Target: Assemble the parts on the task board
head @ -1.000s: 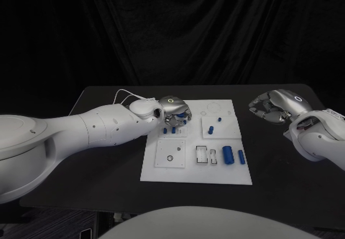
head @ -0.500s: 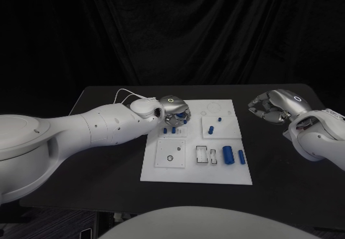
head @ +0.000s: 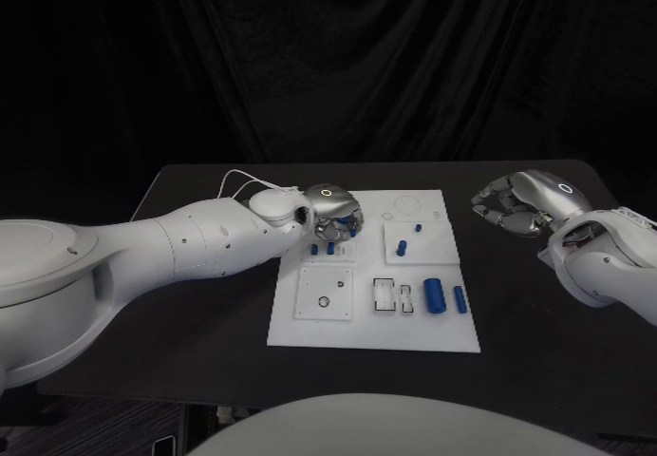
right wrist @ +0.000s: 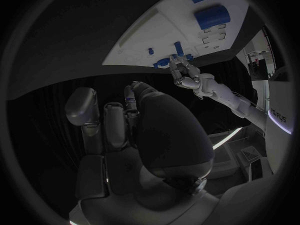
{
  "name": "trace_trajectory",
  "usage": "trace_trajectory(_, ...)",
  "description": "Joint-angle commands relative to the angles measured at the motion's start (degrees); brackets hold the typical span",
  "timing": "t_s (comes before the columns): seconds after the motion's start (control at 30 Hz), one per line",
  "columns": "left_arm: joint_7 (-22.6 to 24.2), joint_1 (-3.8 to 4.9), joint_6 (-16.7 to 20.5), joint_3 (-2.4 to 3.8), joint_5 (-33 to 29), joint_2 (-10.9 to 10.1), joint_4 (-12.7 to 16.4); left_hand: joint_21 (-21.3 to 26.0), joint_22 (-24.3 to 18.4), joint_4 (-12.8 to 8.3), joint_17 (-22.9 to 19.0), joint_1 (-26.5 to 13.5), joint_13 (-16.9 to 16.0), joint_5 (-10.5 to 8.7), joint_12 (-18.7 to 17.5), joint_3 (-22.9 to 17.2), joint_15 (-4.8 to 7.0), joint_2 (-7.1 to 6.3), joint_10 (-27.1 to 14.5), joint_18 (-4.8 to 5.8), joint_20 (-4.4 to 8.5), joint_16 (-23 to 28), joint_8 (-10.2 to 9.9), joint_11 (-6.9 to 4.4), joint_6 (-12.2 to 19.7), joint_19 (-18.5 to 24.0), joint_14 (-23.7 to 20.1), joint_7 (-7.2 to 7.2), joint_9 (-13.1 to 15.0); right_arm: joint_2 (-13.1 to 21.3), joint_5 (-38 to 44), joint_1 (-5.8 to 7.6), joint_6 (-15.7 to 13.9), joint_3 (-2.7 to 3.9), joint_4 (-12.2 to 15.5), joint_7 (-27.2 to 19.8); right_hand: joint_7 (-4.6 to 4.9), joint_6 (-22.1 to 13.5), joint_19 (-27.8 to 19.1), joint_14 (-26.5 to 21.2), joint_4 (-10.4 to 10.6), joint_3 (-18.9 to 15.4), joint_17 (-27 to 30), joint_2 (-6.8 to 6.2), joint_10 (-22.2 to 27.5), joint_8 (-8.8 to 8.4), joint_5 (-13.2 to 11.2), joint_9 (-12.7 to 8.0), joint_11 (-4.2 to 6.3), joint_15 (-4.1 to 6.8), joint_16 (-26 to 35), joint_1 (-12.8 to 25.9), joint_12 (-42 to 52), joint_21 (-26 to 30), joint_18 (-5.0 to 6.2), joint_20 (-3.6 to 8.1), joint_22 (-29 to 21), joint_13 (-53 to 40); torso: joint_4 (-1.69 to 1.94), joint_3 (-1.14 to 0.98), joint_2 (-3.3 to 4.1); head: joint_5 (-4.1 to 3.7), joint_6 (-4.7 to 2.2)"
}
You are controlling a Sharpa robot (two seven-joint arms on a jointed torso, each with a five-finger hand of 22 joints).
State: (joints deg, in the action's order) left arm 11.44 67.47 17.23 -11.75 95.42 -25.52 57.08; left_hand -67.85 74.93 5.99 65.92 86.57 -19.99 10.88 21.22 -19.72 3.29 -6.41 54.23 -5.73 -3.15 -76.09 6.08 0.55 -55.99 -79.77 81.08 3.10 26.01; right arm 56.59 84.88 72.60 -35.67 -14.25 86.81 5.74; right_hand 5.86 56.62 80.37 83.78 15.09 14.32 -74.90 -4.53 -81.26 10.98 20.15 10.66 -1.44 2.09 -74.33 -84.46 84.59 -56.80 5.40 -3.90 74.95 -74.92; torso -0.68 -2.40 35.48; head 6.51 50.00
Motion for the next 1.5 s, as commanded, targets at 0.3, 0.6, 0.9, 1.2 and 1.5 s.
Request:
trace_trajectory(0.3, 1.06, -0.20, 0.23, 0.01, 0.02, -0.11, 0.10, 0.24, 7.58, -0.84, -0.08, -0.45, 1.50, 0.05, -2.39, -0.47, 0.63, 1.25, 4.44, 0.86, 0.58, -0.20, 1.80, -0.22, -4.46, -0.27, 0.03, 0.40, 0.95, -0.04, 0.21, -0.09, -0.65, 0.05, -0.02, 0.12, 0.16, 0.25, -0.21, 0.48, 0.32, 0.07, -1.23, -0.06, 0.16, 0.03, 0.21, -0.08, 0.03, 0.24, 0.32, -0.23, -0.23, 0.07, 0.53, 0.06, 7.20, -2.55, 0.04, -0.03, 0.01, 0.01, 0.00)
trace_trajectory(0.6, 1.51, -0.20, 5.15, 0.02, 0.01, -1.92, 1.65, -1.51, 8.43, -1.07, 0.23, -1.22, 2.90, 1.51, -4.50, -0.04, 0.67, 1.52, 7.53, 1.29, 0.68, -0.38, 2.11, -0.08, -6.14, -1.37, 0.65, 0.68, 1.40, 0.16, 0.21, -0.10, -0.64, 0.05, 0.08, 0.08, 0.16, 0.25, -0.21, 0.48, 0.32, 0.07, -1.23, -0.06, 0.16, 0.03, 0.21, -0.08, 0.03, 0.24, 0.32, -0.23, -0.23, 0.07, 0.53, 0.06, 7.20, -2.55, 0.02, -0.03, 0.01, -0.04, 0.00)
trace_trajectory(0.9, 1.34, 0.66, 10.53, 0.51, 0.01, -6.52, 6.32, -2.24, 8.80, -1.13, 0.35, -1.67, 3.46, 2.19, -5.54, 0.21, 0.64, 1.34, 8.14, 1.45, 0.68, -0.47, 1.93, -0.04, -6.32, -1.82, 1.02, 0.66, 1.48, 0.21, 0.21, -0.11, -0.45, 0.05, -0.13, 0.08, 0.16, 0.25, -0.21, 0.48, 0.32, 0.07, -1.23, -0.06, 0.16, 0.03, 0.21, -0.08, 0.03, 0.24, 0.32, -0.23, -0.23, 0.07, 0.53, 0.06, 7.20, -2.55, 0.07, -0.04, 0.01, 0.16, 0.00)
trace_trajectory(1.2, 0.98, 1.35, 10.23, 0.54, 0.01, -11.08, 10.68, -2.14, 8.85, -1.09, 0.05, -1.96, 3.78, 2.42, -6.17, 0.26, 0.57, 1.36, 8.16, 1.45, 0.64, -0.25, 1.81, -0.14, -6.32, -1.79, 0.93, 0.51, 1.50, 0.28, 0.21, -0.31, -0.19, 0.04, -0.51, 0.04, 0.14, 0.29, -0.25, 0.45, 0.27, 0.10, -1.15, -0.11, 0.22, 0.05, 0.20, -0.07, 0.05, 0.25, 0.41, -0.33, -0.28, 0.20, 0.55, 0.06, 7.17, -2.46, 0.28, -0.08, -0.12, 0.44, 0.00)
trace_trajectory(1.5, 0.18, 1.37, 7.47, 0.08, 0.01, -12.52, 11.31, -1.82, 8.84, -1.07, -0.43, -2.20, 4.10, 2.07, -6.76, 0.31, 0.49, 1.29, 8.24, 1.41, 0.58, 0.10, 1.52, 0.01, -6.05, -1.63, 0.71, 0.54, 1.45, 0.50, 0.21, -0.54, -0.03, 0.04, -0.45, 0.03, 0.14, 0.30, -0.25, 0.44, 0.26, 0.12, -1.13, -0.11, 0.23, 0.06, 0.20, -0.07, 0.05, 0.25, 0.44, -0.36, -0.28, 0.20, 0.55, 0.06, 7.17, -2.45, 0.38, -0.19, -0.25, 0.36, 0.00)
